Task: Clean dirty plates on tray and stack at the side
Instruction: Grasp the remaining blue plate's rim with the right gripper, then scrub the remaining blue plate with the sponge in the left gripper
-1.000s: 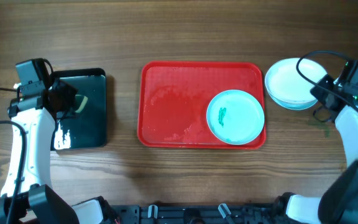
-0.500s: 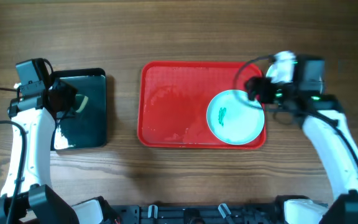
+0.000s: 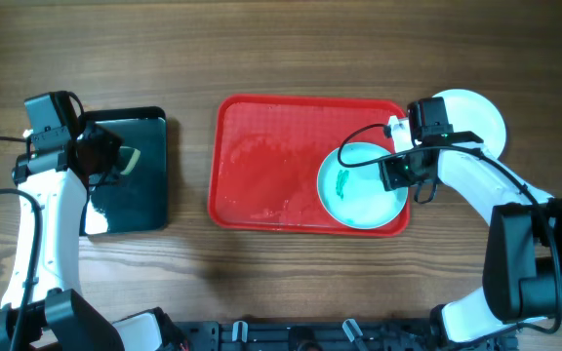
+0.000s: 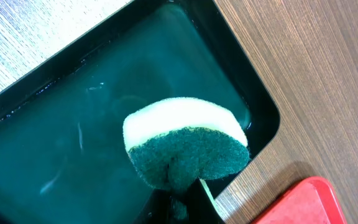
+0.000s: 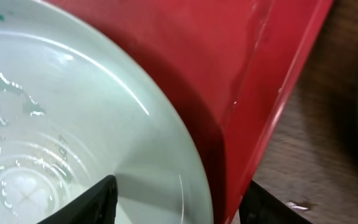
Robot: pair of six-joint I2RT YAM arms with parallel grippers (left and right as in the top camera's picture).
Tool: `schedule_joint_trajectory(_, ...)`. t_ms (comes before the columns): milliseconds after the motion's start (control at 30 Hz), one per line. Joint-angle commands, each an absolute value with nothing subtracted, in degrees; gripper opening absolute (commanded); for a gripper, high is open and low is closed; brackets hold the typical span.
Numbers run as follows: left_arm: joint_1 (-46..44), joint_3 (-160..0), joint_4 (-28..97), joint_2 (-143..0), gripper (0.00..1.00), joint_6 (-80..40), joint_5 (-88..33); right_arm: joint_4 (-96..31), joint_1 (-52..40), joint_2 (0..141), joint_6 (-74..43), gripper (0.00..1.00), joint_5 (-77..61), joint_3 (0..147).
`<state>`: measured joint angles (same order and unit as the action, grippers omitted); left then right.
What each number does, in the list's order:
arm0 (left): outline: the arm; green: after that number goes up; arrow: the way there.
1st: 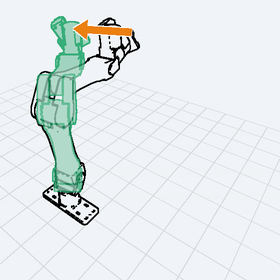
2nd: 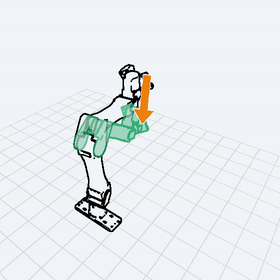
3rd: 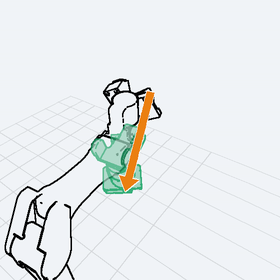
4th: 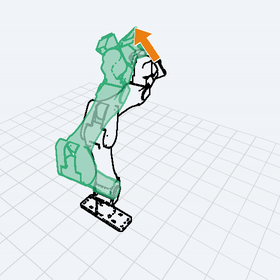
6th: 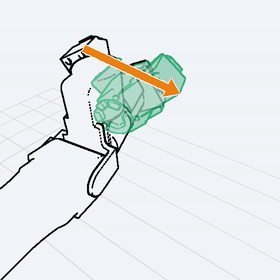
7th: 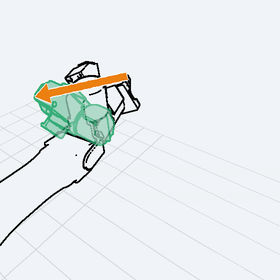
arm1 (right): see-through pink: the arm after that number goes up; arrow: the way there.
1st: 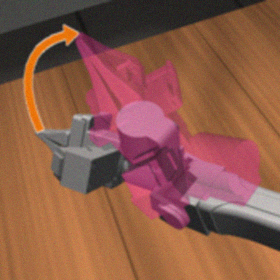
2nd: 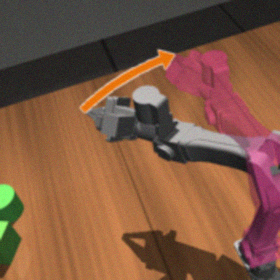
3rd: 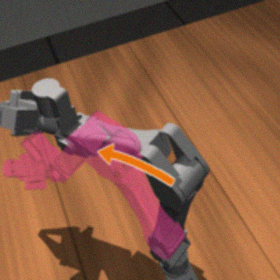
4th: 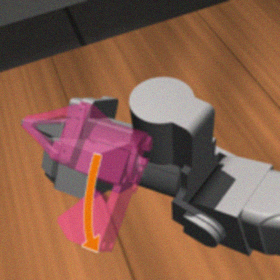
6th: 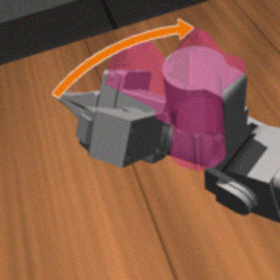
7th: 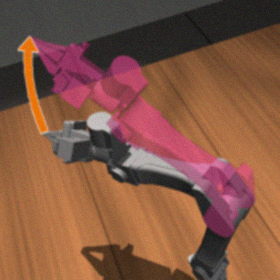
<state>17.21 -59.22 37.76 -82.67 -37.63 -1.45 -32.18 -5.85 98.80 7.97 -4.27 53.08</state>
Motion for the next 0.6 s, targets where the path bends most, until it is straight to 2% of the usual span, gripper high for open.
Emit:
schedule_joint_trajectory(0,17.4,-59.3,37.0,-82.9,0.04,-37.8,-2.1,-32.5,-6.4,99.9,5.1,0.62,-2.5,53.4)
schedule_joint_trajectory(67,17.4,-59.3,36.9,-82.9,0.04,-37.8,-2.4,-34.5,-6.4,99.7,1.2,0.62,4.4,55.9)
schedule_joint_trajectory(133,17.4,-59.3,36.9,-82.9,0.04,-37.8,-2.4,-36.8,-6.4,99.2,0.9,0.62,4.4,58.8)
schedule_joint_trajectory(233,17.4,-59.3,36.9,-82.9,0.04,-37.8,-2.4,-38.1,-6.4,98.5,1.5,0.61,-5.0,61.0)
schedule_joint_trajectory(333,17.4,-59.3,36.9,-82.9,0.04,-37.8,-2.4,-41.3,-6.4,98.5,1.7,0.49,-7.4,60.1)
schedule_joint_trajectory(400,17.4,-59.3,36.8,-82.9,0.04,-37.8,-2.4,-41.4,-6.4,98.8,4.7,0.50,-7.3,58.5)
schedule_joint_trajectory(567,17.4,-59.3,36.8,-82.9,0.04,-37.8,-2.4,-41.6,-6.4,99.4,3.7,0.50,-6.5,56.7)
